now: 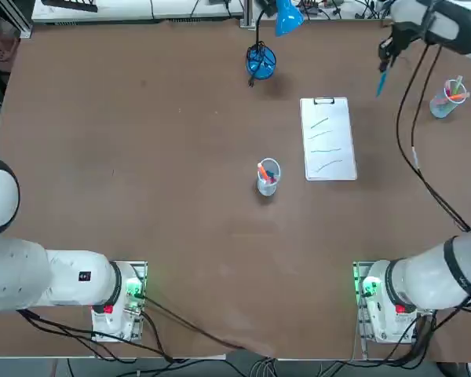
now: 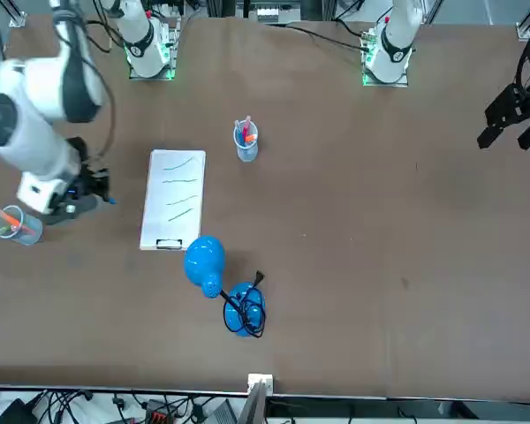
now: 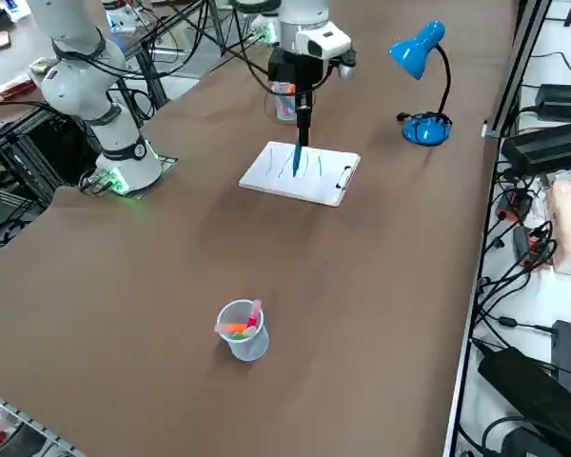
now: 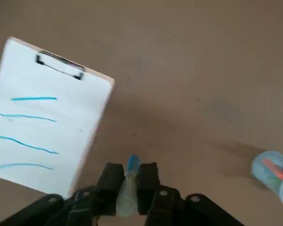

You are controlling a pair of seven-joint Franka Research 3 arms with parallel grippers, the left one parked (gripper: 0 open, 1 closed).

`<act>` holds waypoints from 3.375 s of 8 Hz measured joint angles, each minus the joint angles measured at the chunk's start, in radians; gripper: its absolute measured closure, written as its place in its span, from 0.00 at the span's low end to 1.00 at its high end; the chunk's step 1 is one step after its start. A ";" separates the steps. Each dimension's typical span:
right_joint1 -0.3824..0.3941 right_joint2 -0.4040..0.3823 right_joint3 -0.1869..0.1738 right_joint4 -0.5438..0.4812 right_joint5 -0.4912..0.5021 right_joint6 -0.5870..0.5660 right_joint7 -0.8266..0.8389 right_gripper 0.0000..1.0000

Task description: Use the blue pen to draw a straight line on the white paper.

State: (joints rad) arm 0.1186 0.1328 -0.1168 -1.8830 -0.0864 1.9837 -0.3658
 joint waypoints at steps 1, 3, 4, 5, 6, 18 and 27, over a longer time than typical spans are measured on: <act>-0.067 -0.005 -0.001 0.013 0.000 -0.001 -0.091 0.80; -0.181 -0.006 -0.002 0.046 0.000 -0.001 -0.243 0.80; -0.228 -0.002 -0.002 0.060 0.000 0.000 -0.300 0.80; -0.268 0.010 -0.002 0.074 0.000 0.007 -0.346 0.80; -0.303 0.031 -0.001 0.091 0.001 0.021 -0.386 0.80; -0.510 0.206 0.000 0.224 0.107 0.115 -0.615 0.80; -0.548 0.287 0.002 0.225 0.121 0.168 -0.639 0.80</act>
State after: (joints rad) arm -0.4295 0.4200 -0.1149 -1.6582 0.0341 2.1517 -1.0048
